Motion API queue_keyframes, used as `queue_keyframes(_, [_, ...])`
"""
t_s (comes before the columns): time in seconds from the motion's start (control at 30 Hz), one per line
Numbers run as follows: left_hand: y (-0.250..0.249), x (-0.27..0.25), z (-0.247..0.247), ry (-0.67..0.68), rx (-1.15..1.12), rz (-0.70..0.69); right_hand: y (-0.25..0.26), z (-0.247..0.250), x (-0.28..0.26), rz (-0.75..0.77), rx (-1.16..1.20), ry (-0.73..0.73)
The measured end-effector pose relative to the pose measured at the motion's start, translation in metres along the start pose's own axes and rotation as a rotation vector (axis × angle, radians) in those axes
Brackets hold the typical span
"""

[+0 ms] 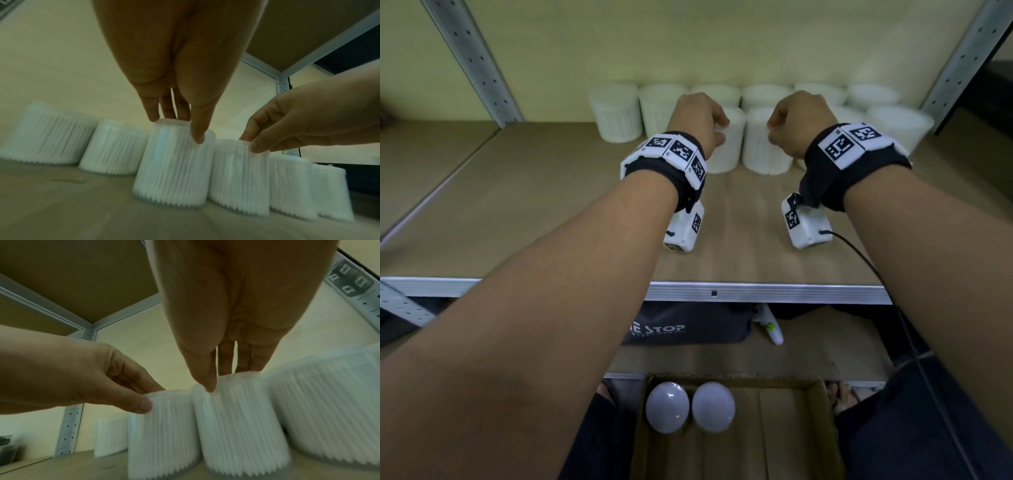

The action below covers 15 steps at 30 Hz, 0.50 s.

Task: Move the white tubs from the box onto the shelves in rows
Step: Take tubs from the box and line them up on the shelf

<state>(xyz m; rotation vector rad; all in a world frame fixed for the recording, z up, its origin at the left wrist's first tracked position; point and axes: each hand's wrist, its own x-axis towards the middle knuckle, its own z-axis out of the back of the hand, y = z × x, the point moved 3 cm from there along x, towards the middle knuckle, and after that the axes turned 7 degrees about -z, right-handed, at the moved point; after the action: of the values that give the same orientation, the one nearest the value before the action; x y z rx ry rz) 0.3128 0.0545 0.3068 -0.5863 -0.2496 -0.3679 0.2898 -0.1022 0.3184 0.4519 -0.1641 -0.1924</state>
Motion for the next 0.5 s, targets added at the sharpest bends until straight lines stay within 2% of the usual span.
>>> queue_keyframes(0.23, [0.003, 0.000, 0.001, 0.004, 0.036, -0.018, -0.002, -0.002, 0.007, 0.039, -0.036, -0.014])
queue_keyframes(0.4, [-0.005, -0.010, 0.009, 0.155, 0.124, -0.063, -0.002, 0.001, -0.005, 0.081, -0.163, 0.067])
queue_keyframes(0.5, [-0.008, -0.025, 0.014, 0.155, 0.141, -0.073, -0.003, 0.002, -0.022, 0.100, -0.176, 0.092])
